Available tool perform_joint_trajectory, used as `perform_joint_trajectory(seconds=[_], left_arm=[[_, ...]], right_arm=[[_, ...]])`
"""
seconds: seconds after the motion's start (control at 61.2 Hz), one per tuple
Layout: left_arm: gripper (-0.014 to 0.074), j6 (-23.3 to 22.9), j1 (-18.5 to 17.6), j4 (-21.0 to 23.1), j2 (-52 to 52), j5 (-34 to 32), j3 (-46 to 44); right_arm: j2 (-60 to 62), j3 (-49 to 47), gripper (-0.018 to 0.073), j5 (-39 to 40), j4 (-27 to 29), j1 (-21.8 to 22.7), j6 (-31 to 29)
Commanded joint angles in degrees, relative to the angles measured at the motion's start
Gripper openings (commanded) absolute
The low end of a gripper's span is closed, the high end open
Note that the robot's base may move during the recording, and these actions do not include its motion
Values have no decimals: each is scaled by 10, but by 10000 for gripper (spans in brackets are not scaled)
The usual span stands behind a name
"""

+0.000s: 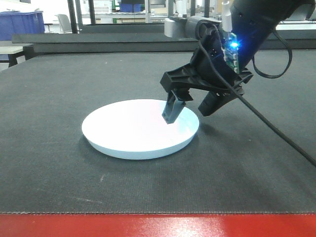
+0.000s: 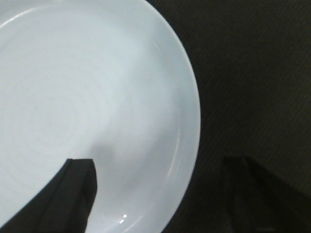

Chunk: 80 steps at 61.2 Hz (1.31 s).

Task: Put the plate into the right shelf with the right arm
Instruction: 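Close the right gripper on the plate rim and tilt it up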

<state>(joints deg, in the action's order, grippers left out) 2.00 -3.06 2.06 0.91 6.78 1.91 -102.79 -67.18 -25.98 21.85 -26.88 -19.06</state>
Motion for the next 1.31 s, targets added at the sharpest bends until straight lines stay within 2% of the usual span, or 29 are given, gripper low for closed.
perform_joint_trajectory(seconds=[0.0,0.114,0.229,0.67,0.736,0.866,1.079,1.291], left_arm=[[-47,-2,1,3,4,-49,5],[-47,-2,1,3,4,-49,5],[-47,-2,1,3,4,-49,5],[-47,-2,1,3,4,-49,5],[-47,-2,1,3,4,-49,5],[-47,-2,1,3,4,-49,5],[-47,-2,1,3,4,-49,5],[-47,-2,1,3,4,-49,5]], right_arm=[[27,-19,540,33,5,0,-5],[22,-19,421,37,5,0,-5],[16,-19,347,37,5,0,-5],[-1,-19,316,37,5,0,-5],[-2,-19,247,37,5,0,-5],[-2,-19,41,40,5,0,-5],[11,-19,55,59,5,9,-5],[91,-19,55,44,5,14,-5]])
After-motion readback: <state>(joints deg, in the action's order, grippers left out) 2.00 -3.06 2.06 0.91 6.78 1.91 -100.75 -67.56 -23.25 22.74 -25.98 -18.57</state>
